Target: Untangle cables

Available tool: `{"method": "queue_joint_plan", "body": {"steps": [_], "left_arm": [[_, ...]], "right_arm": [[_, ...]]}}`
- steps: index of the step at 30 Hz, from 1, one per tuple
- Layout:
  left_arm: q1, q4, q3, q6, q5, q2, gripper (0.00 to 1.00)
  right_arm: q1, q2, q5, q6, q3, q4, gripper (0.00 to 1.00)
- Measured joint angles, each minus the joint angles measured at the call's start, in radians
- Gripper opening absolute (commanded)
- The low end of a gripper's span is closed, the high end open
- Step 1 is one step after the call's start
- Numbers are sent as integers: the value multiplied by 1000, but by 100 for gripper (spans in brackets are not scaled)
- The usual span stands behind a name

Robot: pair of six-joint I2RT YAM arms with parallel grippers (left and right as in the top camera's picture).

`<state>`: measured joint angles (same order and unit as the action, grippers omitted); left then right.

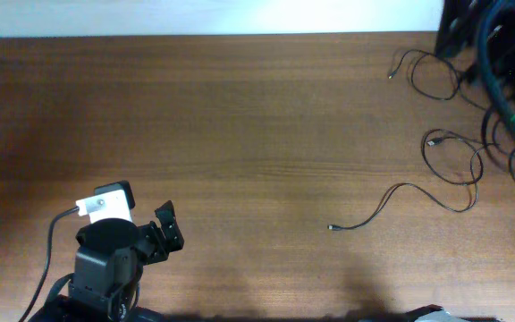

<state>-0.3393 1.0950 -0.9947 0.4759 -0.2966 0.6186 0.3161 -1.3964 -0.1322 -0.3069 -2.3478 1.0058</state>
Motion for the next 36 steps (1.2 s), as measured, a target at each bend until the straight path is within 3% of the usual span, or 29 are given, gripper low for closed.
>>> {"method": "queue_joint_plan", "body": {"steps": [1,6,10,16,20,24,28,36], "left_arm": [[0,1,0,0,0,0,99],[0,1,0,0,0,-1,99],[0,0,0,0,0,-1,99],[0,1,0,0,0,0,99],[0,1,0,0,0,0,99],[0,1,0,0,0,0,99],[0,1,0,0,0,0,99],[0,1,0,0,0,0,99]], "right_arm": [[0,55,4,0,113,1,98],[2,437,14,0,800,-402,99],[2,723,15,0,1089,-531,99],[-55,1065,18,29,1121,-524,99],[-55,1180,18,32,1121,-525,99],[-52,1250,18,34,1121,-519,98],[-32,1253,18,39,1124,-348,98],[-32,1253,-81,40,1124,-366,99]]}}
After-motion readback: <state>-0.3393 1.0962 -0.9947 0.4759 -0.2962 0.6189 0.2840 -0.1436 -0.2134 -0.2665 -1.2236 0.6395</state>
